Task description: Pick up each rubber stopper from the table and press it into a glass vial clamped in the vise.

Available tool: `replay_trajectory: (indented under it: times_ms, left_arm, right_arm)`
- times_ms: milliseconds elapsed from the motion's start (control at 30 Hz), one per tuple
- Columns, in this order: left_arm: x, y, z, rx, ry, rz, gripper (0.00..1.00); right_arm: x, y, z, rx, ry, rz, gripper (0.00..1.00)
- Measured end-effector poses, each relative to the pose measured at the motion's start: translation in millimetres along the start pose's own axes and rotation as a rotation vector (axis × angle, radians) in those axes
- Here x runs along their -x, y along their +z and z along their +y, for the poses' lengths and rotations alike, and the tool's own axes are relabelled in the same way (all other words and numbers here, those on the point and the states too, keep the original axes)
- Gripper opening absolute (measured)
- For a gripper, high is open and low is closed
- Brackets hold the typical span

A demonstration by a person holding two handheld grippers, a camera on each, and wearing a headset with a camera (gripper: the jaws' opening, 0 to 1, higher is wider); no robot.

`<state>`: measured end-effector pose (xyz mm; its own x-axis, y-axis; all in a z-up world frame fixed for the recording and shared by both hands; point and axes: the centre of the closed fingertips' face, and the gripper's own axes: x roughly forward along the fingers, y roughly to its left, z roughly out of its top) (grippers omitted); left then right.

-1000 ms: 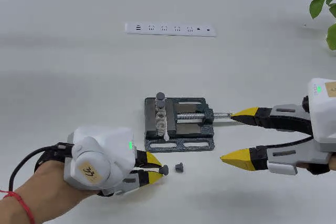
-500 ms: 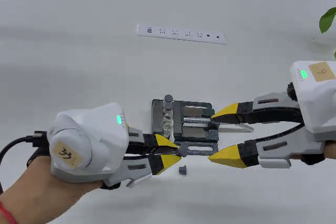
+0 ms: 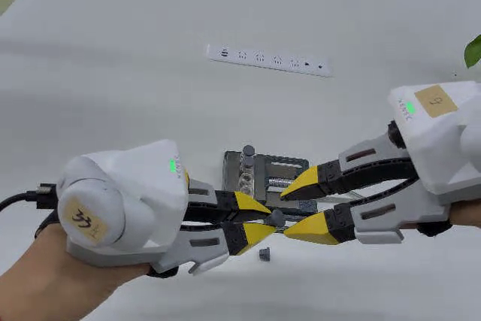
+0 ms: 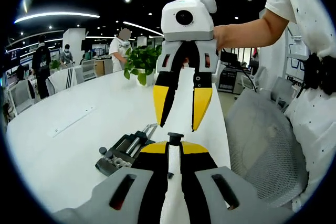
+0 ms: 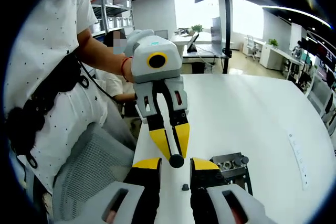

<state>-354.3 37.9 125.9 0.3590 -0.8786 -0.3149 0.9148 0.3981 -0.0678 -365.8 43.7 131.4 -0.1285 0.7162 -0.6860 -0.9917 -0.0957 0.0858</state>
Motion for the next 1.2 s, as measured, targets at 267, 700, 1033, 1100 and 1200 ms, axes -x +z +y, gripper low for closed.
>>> replay_trajectory:
  times_ms: [267,700,1033,1100,1200]
  left_arm:
    - [1.7,4.0,-1.6,-0.007,-0.004,-0.005,0.04]
    - [0.9,5.1,-2.2,-0.010,-0.009,-0.004,0.04]
    - [1.9,6.4,-1.2,-0.007,-0.013,-0.001,0.04]
    - [2.0,6.4,-1.4,-0.008,-0.015,0.002,0.04]
    - [1.9,6.6,-2.1,-0.010,-0.017,0.007,0.04]
  right_arm:
    - [-0.6,-0.8,1.6,0.003,0.012,0.009,0.13]
    - [-0.4,-0.3,2.4,0.008,0.022,0.008,0.09]
    - [-0.5,1.1,0.7,0.015,0.019,0.007,0.07]
    - [-0.4,1.2,0.9,0.023,0.019,0.010,0.07]
    - [-0.6,1.0,1.2,0.028,0.021,0.013,0.07]
